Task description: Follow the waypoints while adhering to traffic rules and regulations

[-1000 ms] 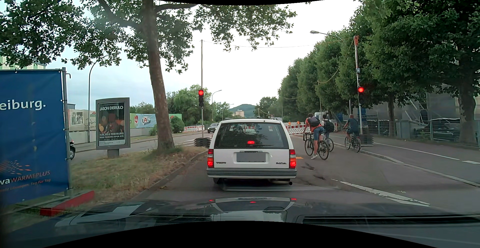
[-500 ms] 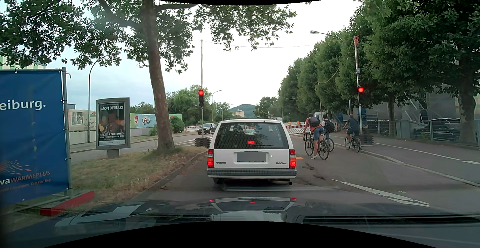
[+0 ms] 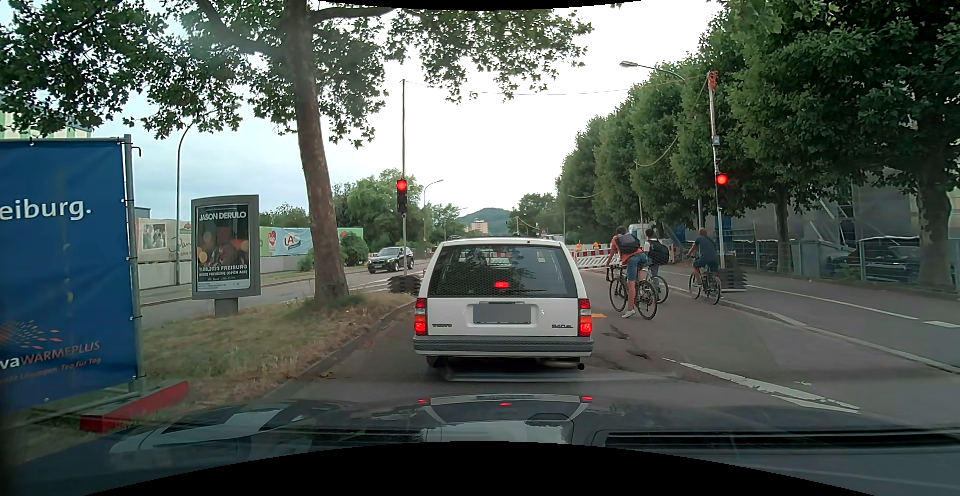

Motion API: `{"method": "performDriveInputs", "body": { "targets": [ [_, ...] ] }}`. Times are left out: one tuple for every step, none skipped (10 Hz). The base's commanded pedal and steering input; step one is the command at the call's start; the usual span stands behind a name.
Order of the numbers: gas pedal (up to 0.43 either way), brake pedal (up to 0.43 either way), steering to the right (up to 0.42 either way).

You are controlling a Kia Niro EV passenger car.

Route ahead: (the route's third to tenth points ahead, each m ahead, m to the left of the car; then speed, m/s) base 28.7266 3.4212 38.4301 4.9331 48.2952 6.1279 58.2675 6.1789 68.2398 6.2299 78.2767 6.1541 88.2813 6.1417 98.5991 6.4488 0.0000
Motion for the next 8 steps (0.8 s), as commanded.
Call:
{"method": "performDriveInputs", "body": {
  "targets": [
    [0.0,0.262,0.006],
    [0.0,0.262,0.006],
    [0.0,0.262,0.006],
    [0.0,0.262,0.006],
    [0.0,0.262,0.006],
    [0.0,0.262,0.006],
    [0.0,0.262,0.006],
    [0.0,0.262,0.006]
  ]
}}
